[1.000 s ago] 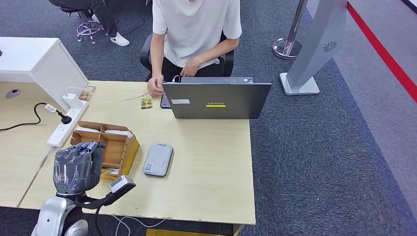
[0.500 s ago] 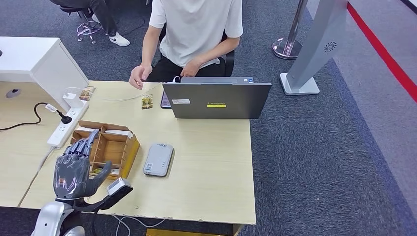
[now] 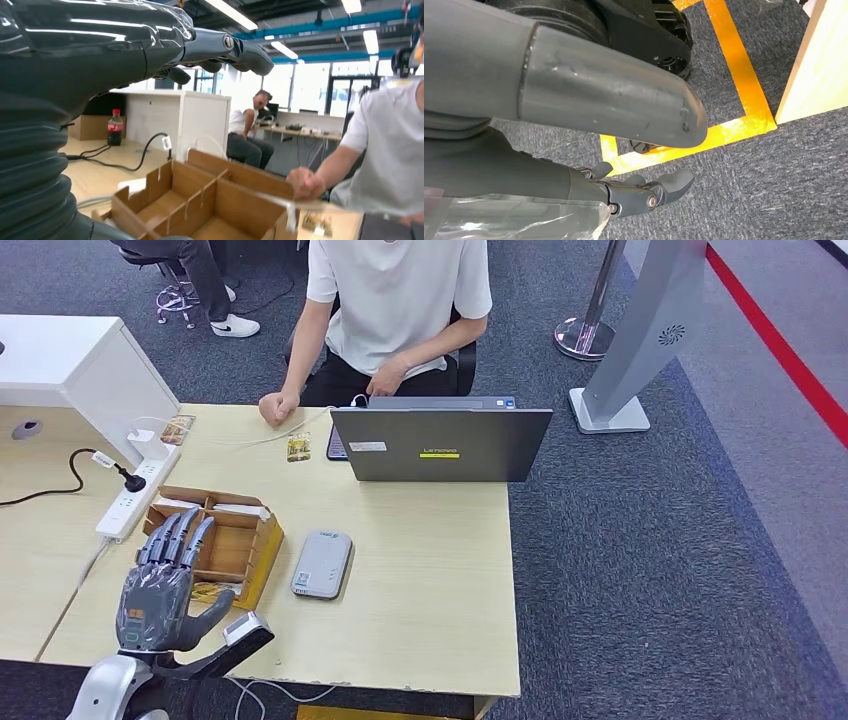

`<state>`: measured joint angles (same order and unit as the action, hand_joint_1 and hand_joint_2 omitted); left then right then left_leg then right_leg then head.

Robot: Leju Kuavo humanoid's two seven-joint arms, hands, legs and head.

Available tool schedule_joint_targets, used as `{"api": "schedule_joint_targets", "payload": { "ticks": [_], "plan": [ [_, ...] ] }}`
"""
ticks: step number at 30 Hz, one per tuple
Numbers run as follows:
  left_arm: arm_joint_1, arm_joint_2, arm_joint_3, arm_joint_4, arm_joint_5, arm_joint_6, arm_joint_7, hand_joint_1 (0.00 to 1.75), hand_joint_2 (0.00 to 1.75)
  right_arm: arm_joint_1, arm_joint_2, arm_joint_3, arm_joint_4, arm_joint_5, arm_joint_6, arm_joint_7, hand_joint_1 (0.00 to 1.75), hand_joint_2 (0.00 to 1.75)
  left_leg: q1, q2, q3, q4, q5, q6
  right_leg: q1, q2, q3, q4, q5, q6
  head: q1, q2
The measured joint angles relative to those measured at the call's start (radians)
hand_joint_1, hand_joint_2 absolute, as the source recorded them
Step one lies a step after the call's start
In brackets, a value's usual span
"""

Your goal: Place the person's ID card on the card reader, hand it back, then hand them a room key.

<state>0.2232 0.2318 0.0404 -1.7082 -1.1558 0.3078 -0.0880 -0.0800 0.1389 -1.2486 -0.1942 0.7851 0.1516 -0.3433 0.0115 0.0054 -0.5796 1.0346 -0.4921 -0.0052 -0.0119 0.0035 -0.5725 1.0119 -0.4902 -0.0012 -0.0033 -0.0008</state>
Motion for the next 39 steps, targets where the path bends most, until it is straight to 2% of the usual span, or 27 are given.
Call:
{"api": "schedule_joint_targets", "payload": {
  "ticks": [8, 13, 29, 39],
  "plan": [
    [0.014, 0.039, 0.0, 0.01, -0.019, -0.187, 0.091, 0.0, 1.75, 0.0, 0.0, -0.002, -0.004, 0.004, 0.018, 0.002, 0.0, 0.0, 0.0, 0.0, 0.0, 0.0, 0.0, 0.0, 0.0, 0.0, 0.0, 0.0, 0.0, 0.0, 0.0, 0.0],
    [0.005, 0.059, 0.0, 0.042, -0.014, -0.228, 0.107, 0.0, 1.75, 0.0, 0.0, -0.002, -0.007, 0.006, 0.018, 0.002, 0.0, 0.0, 0.0, 0.0, 0.0, 0.0, 0.0, 0.0, 0.0, 0.0, 0.0, 0.0, 0.0, 0.0, 0.0, 0.0],
    [-0.027, 0.054, 0.0, 0.101, -0.024, -0.194, 0.126, 0.0, 1.75, 0.0, 0.0, -0.002, -0.01, 0.009, 0.019, 0.005, 0.0, 0.0, 0.0, 0.0, 0.0, 0.0, 0.0, 0.0, 0.0, 0.0, 0.0, 0.0, 0.0, 0.0, 0.0, 0.0],
    [-0.032, 0.019, 0.0, 0.106, -0.068, -0.086, 0.146, 0.0, 1.75, 0.0, 0.0, -0.008, -0.01, 0.003, 0.016, 0.011, 0.0, 0.0, 0.0, 0.0, 0.0, 0.0, 0.0, 0.0, 0.0, 0.0, 0.0, 0.0, 0.0, 0.0, 0.0, 0.0]
  ]
}}
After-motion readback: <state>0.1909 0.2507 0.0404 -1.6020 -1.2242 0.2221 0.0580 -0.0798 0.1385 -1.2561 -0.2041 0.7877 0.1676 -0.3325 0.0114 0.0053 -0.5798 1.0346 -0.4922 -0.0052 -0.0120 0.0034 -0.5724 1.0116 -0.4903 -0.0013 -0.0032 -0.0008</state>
